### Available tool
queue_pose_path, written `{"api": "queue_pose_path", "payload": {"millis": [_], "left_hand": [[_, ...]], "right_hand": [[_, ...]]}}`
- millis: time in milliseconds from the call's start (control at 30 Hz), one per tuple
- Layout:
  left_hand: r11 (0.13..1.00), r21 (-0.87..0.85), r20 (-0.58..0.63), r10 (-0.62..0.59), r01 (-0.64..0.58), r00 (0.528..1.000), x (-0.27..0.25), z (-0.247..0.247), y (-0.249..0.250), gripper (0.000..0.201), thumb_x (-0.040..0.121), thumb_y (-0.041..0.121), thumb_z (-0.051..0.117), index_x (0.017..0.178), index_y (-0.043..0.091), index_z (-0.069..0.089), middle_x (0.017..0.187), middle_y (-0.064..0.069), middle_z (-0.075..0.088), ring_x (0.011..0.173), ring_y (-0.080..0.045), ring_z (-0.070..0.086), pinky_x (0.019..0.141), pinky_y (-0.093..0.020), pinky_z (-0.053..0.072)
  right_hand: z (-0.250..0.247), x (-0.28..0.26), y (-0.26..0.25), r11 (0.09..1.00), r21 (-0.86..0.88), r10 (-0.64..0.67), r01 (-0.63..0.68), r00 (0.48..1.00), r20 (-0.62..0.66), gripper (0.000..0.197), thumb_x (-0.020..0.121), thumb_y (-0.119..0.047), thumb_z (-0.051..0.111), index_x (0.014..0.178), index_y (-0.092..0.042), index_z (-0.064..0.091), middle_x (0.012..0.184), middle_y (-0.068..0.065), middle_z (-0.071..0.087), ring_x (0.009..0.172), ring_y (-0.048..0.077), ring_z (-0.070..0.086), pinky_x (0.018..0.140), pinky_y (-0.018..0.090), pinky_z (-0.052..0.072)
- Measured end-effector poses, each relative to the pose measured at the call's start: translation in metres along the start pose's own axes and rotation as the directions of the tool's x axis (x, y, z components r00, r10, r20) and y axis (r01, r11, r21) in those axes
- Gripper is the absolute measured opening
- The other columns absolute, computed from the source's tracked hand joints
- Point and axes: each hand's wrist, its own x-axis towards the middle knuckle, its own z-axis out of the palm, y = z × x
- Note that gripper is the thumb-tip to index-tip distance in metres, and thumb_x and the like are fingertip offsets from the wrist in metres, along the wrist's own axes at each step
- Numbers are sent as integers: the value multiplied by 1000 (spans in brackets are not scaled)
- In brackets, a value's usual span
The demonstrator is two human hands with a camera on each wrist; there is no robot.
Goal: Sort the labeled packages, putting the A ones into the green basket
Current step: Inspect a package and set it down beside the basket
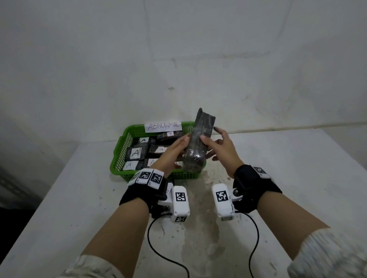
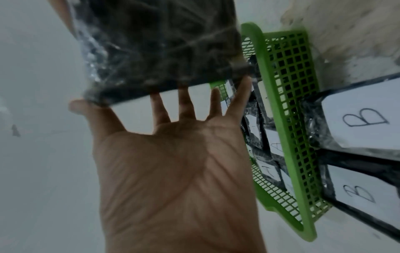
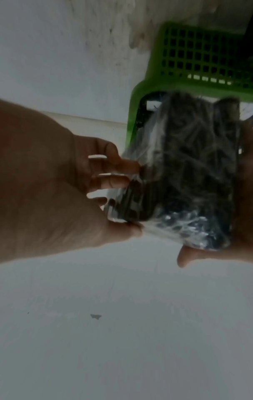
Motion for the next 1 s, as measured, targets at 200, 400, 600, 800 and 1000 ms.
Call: {"api": "queue_pose_path", "payload": {"millis": [200, 400, 600, 800, 1000], "left_hand": [[961, -264, 71, -67, 83, 995, 2, 6, -13, 113, 42, 73, 76, 137, 23, 41, 131, -14, 54, 116, -33, 54, 79, -48, 55], [949, -312, -26, -57, 46, 998, 3, 8, -9, 41, 92, 35, 51, 128, 19, 42, 133, -14, 52, 110, -30, 58, 85, -53, 52], [959, -276, -49, -83, 67, 995, 4, 11, -9, 40, 92, 34, 52, 126, 17, 38, 129, -10, 52, 110, -30, 58, 89, -56, 50], [962, -269, -114, -81, 48, 990, 6, 9, -6, 44, 93, 28, 53, 129, 13, 32, 127, -14, 51, 106, -31, 60, 88, -59, 49], [985, -174, -138, -37, 13, 990, 3, 8, -6, 53, 90, 27, 58, 136, 16, 34, 130, -13, 52, 105, -29, 60, 83, -47, 54]], "right_hand": [[1, 10, -5, 998, -57, -21, 23, 999, 40, 38, 98, -42, 46, 120, -12, 54, 107, 5, 62, 95, 17, 61, 82, 28, 51], [2, -2, 4, 991, -133, 33, -9, 983, 180, 52, 86, -54, 59, 133, -43, 40, 133, 3, 37, 116, 18, 49, 82, 32, 48], [5, -6, 4, 996, -89, -13, 27, 987, 159, 54, 87, -38, 66, 134, -27, 43, 136, 7, 45, 127, 22, 46, 100, 36, 46], [3, -12, -2, 995, -90, -9, 35, 962, 275, 62, 92, -9, 58, 146, -25, 34, 141, 3, 44, 118, 15, 52, 91, 29, 50], [1, -16, -7, 1000, -23, -7, 15, 959, 284, 64, 90, -11, 61, 145, -30, 34, 134, -2, 54, 113, 12, 58, 86, 23, 50]]}}
